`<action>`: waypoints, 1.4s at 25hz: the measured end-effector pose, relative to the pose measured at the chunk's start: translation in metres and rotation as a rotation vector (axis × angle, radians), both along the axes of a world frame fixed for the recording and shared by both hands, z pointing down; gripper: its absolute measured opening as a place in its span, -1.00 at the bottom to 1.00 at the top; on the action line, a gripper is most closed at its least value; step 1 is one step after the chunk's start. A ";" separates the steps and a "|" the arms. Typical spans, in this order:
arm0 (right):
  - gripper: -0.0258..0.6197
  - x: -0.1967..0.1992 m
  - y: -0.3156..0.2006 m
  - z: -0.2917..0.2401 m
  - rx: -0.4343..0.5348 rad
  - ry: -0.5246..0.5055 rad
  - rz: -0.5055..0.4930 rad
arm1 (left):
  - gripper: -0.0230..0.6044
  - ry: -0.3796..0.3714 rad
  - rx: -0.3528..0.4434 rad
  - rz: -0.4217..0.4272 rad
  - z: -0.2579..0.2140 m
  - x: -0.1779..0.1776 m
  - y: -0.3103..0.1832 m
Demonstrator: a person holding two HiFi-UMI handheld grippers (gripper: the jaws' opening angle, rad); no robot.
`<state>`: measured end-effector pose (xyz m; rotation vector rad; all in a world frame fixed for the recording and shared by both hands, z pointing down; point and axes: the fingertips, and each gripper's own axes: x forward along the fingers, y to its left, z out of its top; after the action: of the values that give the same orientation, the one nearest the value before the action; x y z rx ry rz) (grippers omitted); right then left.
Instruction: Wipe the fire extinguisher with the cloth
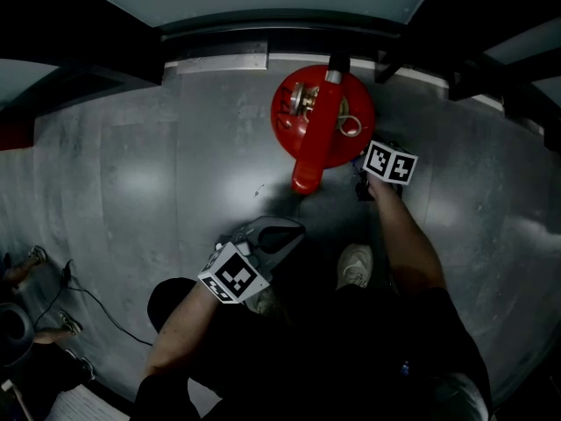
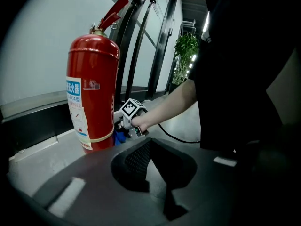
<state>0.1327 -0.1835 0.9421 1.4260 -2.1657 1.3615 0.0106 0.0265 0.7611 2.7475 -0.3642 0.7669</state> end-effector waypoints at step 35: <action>-0.73 -0.021 0.156 -0.804 0.367 0.151 -0.049 | -0.90 0.173 0.169 -0.590 -0.643 -0.120 -0.031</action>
<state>0.1116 -0.0272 0.1381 1.5251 -2.4162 0.8367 -0.1094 -0.0049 0.1178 2.5974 -1.1725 0.3520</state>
